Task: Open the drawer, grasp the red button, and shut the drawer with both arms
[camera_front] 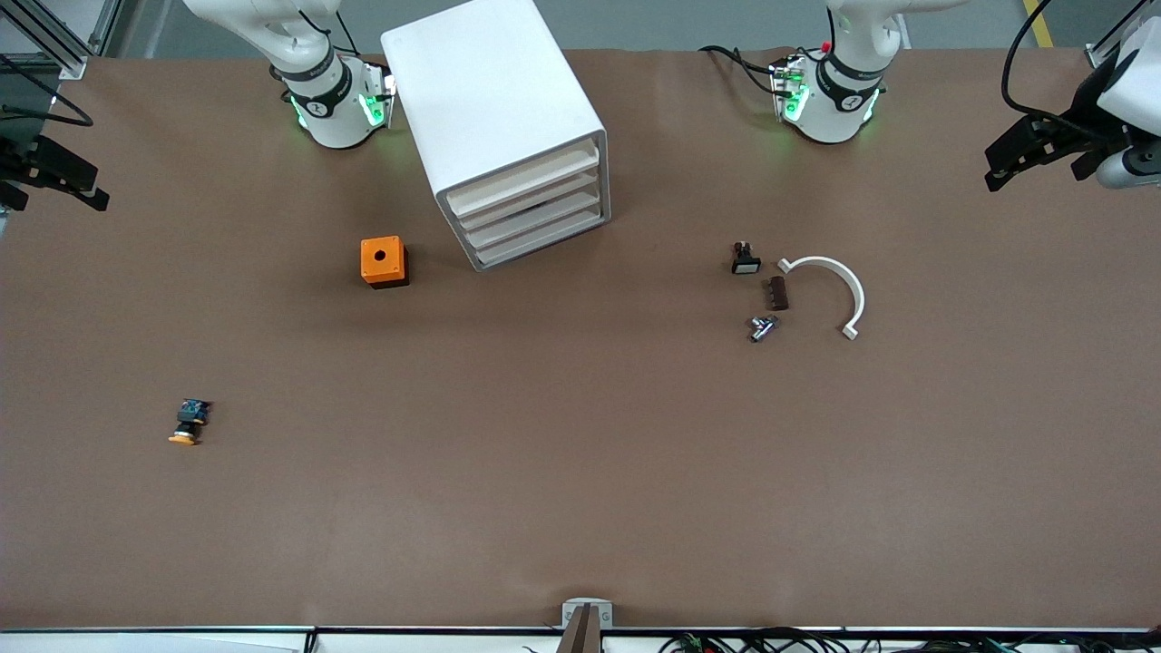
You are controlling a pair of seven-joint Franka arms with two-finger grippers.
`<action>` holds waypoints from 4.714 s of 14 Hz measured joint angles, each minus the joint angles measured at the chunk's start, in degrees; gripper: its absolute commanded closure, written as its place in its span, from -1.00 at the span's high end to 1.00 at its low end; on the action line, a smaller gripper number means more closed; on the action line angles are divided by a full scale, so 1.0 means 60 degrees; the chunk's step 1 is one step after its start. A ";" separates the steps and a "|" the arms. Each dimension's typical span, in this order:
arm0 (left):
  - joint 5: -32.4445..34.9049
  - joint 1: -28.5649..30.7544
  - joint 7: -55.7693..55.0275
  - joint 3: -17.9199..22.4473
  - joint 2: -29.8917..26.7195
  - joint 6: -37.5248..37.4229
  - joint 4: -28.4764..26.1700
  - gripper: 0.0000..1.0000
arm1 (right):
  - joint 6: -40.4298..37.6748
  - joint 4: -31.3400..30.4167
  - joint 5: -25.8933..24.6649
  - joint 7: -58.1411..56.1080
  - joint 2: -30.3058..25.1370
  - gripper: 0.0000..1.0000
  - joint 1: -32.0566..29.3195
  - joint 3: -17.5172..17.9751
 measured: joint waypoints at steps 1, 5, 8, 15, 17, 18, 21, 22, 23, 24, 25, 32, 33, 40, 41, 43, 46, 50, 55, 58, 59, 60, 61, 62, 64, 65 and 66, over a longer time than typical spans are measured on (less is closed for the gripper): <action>0.0000 0.0000 0.0000 0.0000 0.0000 -0.0014 0.0001 1.00 | 0.0034 0.0000 0.0000 0.0000 0.0000 1.00 0.0002 0.0004; 0.0000 0.0005 0.0000 0.0000 0.0078 -0.0134 0.0135 1.00 | 0.0074 0.0000 0.0000 -0.0003 0.0000 1.00 0.0017 0.0014; 0.0001 -0.0003 0.0000 -0.0001 0.0371 -0.0321 0.0303 1.00 | 0.0082 0.0005 0.0000 -0.0007 -0.0001 1.00 0.0029 0.0022; 0.0001 -0.0160 -0.0456 -0.0402 0.1971 -0.0317 0.0380 1.00 | 0.0090 0.0049 0.0208 -0.0555 -0.0013 1.00 0.0024 -0.0080; 0.0001 -0.0257 -0.1081 -0.0662 0.2777 -0.0260 0.0661 1.00 | 0.0084 0.0049 0.0289 -0.0555 -0.0013 1.00 0.0024 -0.0094; 0.0001 -0.0305 -0.1489 -0.0809 0.3250 -0.0247 0.0931 1.00 | 0.0080 0.0049 0.0340 -0.0555 -0.0013 1.00 0.0024 -0.0094; 0.0001 -0.0757 -0.3011 -0.0997 0.4543 -0.0081 0.1582 1.00 | 0.0033 0.0048 0.0385 -0.0555 -0.0013 1.00 0.0024 -0.0096; 0.0001 -0.0998 -0.3530 -0.1005 0.4918 0.0137 0.1682 1.00 | -0.0012 0.0048 0.0388 -0.0555 -0.0013 1.00 0.0024 -0.0098; 0.0001 -0.1259 -0.4036 -0.1012 0.5275 0.0394 0.1762 1.00 | -0.0037 0.0047 0.0390 -0.0534 -0.0013 1.00 0.0024 -0.0100; 0.0001 -0.1504 -0.4538 -0.1017 0.5585 0.0649 0.1815 1.00 | -0.0048 0.0047 0.0395 -0.0495 -0.0013 1.00 0.0024 -0.0102; 0.0001 -0.1717 -0.5099 -0.1027 0.5858 0.0913 0.1850 1.00 | -0.0049 0.0046 0.0399 -0.0460 -0.0013 1.00 0.0024 -0.0102; -0.0101 -0.3754 -1.0929 -0.1093 0.7481 0.2907 0.1958 1.00 | -0.0049 0.0050 0.0409 -0.0411 -0.0009 1.00 0.0024 -0.0101; -0.0223 -0.4013 -1.1703 -0.1095 0.7706 0.2941 0.1980 1.00 | -0.0058 0.0066 0.0410 -0.0411 0.0005 1.00 0.0024 -0.0101; -0.2781 -0.4864 -1.6331 -0.1087 0.8420 0.2963 0.2057 0.97 | -0.0123 0.0075 0.0366 -0.0409 0.1261 1.00 0.0007 -0.0126; -0.3625 -0.4863 -1.6578 -0.1076 0.8489 0.2951 0.2054 0.96 | -0.0040 0.0083 0.0353 -0.0409 0.1560 1.00 -0.0039 -0.0135; -0.5243 -0.4858 -1.7212 -0.1052 0.8708 0.2942 0.2040 0.94 | 0.0064 0.0103 0.0350 -0.0408 0.2231 1.00 -0.0234 -0.0175; -0.7043 -0.4865 -1.8533 -0.1055 0.9089 0.2942 0.2041 0.81 | 0.0535 0.0181 0.0353 -0.0476 0.3014 1.00 -0.0848 -0.0204; -0.8824 -0.4838 -2.0128 -0.1037 0.9385 0.2692 0.2046 0.60 | 0.0688 0.0442 0.0353 -0.0518 0.3370 1.00 -0.1059 -0.0175; -0.9371 -0.5060 -2.1366 -0.1079 0.9610 0.1888 0.2046 0.37 | 0.0234 0.0536 0.0360 0.2308 0.3367 1.00 -0.0261 -0.0073; -0.9504 -0.5392 -2.1600 -0.1086 0.9630 0.1634 0.2046 0.15 | 0.0214 0.0547 0.0418 0.4295 0.3350 1.00 0.0248 -0.0043; -0.9542 -0.5490 -2.1649 -0.1086 0.9633 0.1615 0.2046 -0.02 | 0.0212 0.0551 0.0516 0.4983 0.3341 1.00 0.0410 -0.0032; -0.9550 -0.5551 -2.1666 -0.1087 0.9642 0.1606 0.2045 -0.17 | 0.0212 0.0557 0.0663 0.5651 0.3326 1.00 0.0582 -0.0024; -0.9550 -0.5578 -2.1667 -0.1087 0.9663 0.1597 0.2045 -0.26 | 0.0212 0.0562 0.0751 0.6366 0.3303 1.00 0.0785 -0.0013; -0.9550 -0.5580 -2.1667 -0.1085 0.9701 0.1579 0.2045 -0.32 | 0.0217 0.0565 0.0820 0.6940 0.3283 1.00 0.0994 -0.0001; -0.9550 -0.5583 -2.1666 -0.1085 0.9795 0.1564 0.2045 -0.45 | 0.0259 0.0563 0.1084 0.7508 0.3276 1.00 0.1253 0.0006; -0.9550 -0.5598 -2.1665 -0.1086 0.9837 0.1549 0.2045 -0.45 | 0.0351 0.0552 0.1255 0.7693 0.3272 1.00 0.1287 0.0005; -0.9576 -0.5618 -2.1662 -0.1095 0.9851 0.1509 0.2049 -0.48 | 0.0558 0.0505 0.1432 0.7949 0.3250 1.00 0.1292 0.0002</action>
